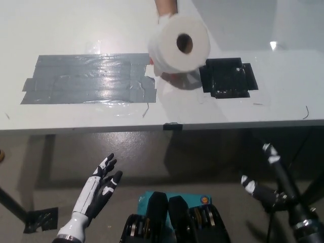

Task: A person hands over a roll of toilet paper to the robot , and the robot inserts its right thumb into the hole in the centre to grab the roll, and then places it on the balck area on the desk.

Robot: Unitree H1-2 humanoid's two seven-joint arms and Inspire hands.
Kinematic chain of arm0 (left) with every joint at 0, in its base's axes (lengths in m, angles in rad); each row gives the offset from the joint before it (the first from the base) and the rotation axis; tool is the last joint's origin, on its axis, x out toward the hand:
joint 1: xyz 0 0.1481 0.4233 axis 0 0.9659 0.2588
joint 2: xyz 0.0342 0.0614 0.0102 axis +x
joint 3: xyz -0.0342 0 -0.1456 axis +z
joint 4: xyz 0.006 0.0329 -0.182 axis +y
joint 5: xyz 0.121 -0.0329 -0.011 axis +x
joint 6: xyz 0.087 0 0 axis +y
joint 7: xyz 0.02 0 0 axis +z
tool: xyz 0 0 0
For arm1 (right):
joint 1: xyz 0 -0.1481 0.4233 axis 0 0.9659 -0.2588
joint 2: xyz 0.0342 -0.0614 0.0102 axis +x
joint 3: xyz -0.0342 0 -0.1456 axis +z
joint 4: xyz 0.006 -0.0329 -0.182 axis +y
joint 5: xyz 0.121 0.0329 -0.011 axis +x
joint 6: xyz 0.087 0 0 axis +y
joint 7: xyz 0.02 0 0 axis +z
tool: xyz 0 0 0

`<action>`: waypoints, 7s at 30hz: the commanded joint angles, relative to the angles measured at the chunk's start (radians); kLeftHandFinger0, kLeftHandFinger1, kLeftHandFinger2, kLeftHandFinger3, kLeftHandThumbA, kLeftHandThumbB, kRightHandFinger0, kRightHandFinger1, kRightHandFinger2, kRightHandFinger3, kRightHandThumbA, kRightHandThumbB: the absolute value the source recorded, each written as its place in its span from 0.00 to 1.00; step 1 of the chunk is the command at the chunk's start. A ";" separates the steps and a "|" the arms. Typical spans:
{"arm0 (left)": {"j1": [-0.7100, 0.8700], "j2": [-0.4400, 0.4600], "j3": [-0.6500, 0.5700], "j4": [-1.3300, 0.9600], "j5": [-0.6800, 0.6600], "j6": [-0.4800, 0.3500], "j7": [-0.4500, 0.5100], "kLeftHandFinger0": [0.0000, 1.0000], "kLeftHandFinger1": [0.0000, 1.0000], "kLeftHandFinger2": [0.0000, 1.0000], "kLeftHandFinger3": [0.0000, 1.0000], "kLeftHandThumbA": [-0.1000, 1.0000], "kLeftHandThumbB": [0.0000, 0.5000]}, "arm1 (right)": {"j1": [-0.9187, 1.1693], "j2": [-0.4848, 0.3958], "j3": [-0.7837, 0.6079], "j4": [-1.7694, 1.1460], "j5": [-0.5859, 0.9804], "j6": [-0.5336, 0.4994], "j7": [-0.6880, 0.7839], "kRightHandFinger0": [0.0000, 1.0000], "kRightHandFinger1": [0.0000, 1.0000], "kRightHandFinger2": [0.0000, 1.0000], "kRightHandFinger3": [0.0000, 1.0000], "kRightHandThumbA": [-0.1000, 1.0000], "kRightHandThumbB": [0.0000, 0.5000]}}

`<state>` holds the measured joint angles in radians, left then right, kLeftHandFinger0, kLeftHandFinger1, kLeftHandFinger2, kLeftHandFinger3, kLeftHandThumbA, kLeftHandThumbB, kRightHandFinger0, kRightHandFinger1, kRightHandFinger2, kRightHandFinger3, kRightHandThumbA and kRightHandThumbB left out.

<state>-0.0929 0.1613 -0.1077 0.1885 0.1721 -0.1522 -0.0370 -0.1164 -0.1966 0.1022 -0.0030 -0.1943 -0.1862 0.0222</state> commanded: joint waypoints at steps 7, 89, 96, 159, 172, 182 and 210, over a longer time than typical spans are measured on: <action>-0.005 0.009 0.001 -0.012 0.018 -0.044 0.005 0.92 0.98 1.00 1.00 0.90 0.01 | -0.282 -0.164 -0.049 -0.300 0.022 0.273 0.153 1.00 1.00 1.00 1.00 0.79 0.61; -0.059 0.010 -0.029 -0.009 0.063 -0.042 -0.022 0.81 0.83 0.88 0.98 0.58 0.00 | -1.278 0.004 0.237 1.047 -0.156 0.289 0.212 1.00 1.00 1.00 1.00 1.00 0.71; -0.056 0.011 -0.028 -0.010 0.057 -0.046 -0.027 0.83 0.84 0.89 0.99 0.56 0.00 | -1.277 0.028 0.240 1.103 -0.160 0.270 0.196 1.00 1.00 1.00 1.00 1.00 0.71; -0.094 0.023 -0.037 -0.033 0.073 -0.066 -0.044 0.81 0.83 0.88 0.98 0.56 0.00 | -1.231 0.162 0.418 1.409 -0.296 0.276 0.099 0.43 0.62 0.69 0.76 0.02 0.52; -0.119 0.031 -0.035 -0.021 0.070 -0.071 -0.048 0.82 0.83 0.88 0.99 0.54 0.00 | -1.146 0.145 0.251 1.409 -0.148 0.221 -0.002 0.05 0.45 0.82 0.81 0.00 0.31; -0.130 0.034 -0.039 -0.011 0.071 -0.068 -0.053 0.83 0.84 0.88 0.99 0.57 0.00 | -1.123 0.102 -0.291 1.406 0.266 0.294 0.094 0.00 0.53 0.96 1.00 0.00 0.43; -0.128 0.032 -0.036 -0.008 0.072 -0.062 -0.058 0.81 0.82 0.86 0.99 0.47 0.00 | -1.245 -0.049 -0.450 1.324 0.326 0.399 0.242 0.00 0.54 1.00 1.00 0.00 0.24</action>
<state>-0.2026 0.1749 -0.1483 0.1974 0.2508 -0.1891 -0.0877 -1.2581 -0.1934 -0.3784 1.3788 0.1110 0.2000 0.1926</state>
